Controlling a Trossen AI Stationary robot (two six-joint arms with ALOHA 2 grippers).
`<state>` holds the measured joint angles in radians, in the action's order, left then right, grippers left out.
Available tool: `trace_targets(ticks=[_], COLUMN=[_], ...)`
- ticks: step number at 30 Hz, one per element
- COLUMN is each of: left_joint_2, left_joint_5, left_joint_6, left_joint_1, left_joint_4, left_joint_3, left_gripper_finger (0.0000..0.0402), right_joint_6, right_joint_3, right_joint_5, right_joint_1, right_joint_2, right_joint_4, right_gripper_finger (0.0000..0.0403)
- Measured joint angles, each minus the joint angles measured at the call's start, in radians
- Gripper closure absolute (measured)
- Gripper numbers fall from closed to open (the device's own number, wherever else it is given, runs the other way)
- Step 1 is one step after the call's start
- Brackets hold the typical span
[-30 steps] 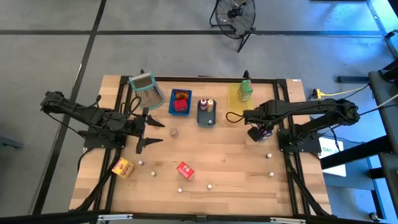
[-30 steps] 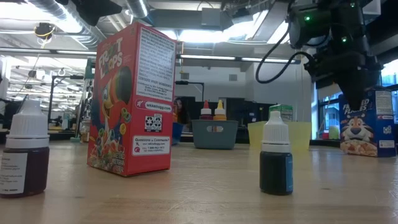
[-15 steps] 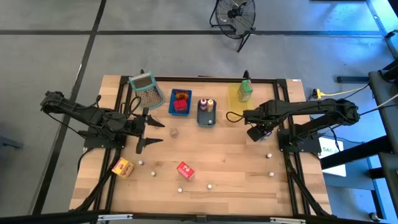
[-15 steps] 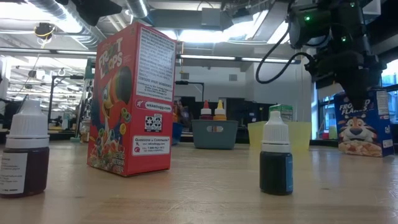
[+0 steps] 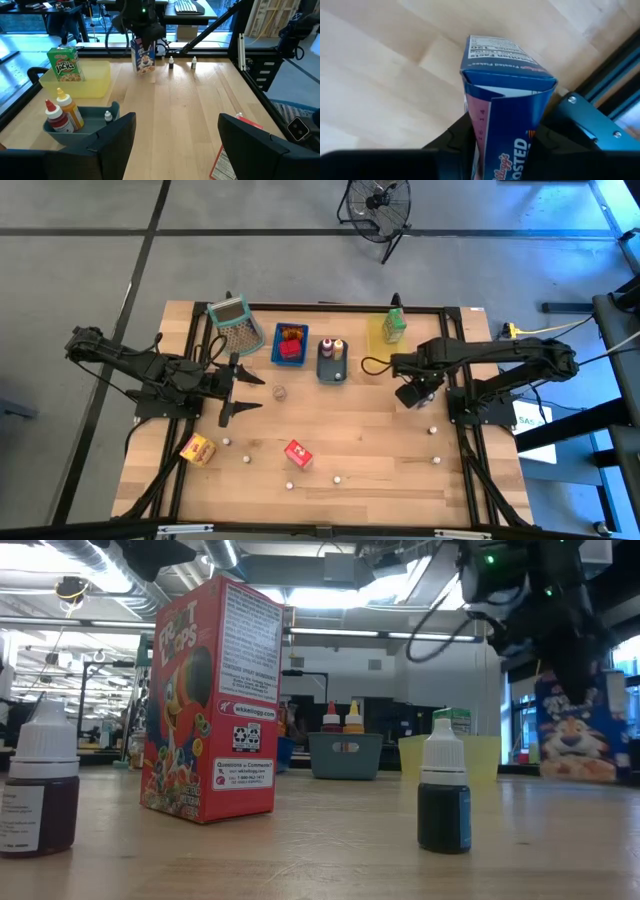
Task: Pick & Place Kitchen Items
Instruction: Put the blue cereal box into the yellow bin
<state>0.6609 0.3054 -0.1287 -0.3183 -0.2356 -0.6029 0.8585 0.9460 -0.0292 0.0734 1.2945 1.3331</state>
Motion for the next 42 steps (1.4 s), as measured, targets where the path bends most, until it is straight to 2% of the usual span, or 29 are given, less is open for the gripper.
trace_targets(ticks=[7, 13, 16, 27, 42], left_joint_2=[0.0, 0.0, 0.0, 0.0, 0.0], left_joint_5=[0.0, 0.0, 0.0, 0.0, 0.0], left_joint_6=[0.0, -0.007, -0.008, -0.008, -0.008], left_joint_1=[0.0, 0.0, 0.0, 0.0, 0.0], left_joint_4=[0.0, 0.0, 0.0, 0.001, 0.0], left_joint_3=[0.0, 0.0, 0.0, 0.0, 0.0], left_gripper_finger=[0.0123, 0.0123, 0.0123, 0.0123, 0.0123], right_joint_6=[-0.018, 0.007, 0.014, -0.058, -0.082], right_joint_3=[0.173, 0.333, 0.379, 0.389, 0.389], right_joint_5=[0.004, 0.143, 0.167, 0.16, 0.157], right_joint_1=[0.008, 0.053, 0.101, 0.303, 0.366], right_joint_2=[0.0, 0.0, -0.001, 0.042, 0.183], right_joint_4=[0.025, 0.033, 0.029, 0.007, -0.007], right_gripper_finger=[0.0292, 0.0293, 0.0293, 0.0293, 0.0293])
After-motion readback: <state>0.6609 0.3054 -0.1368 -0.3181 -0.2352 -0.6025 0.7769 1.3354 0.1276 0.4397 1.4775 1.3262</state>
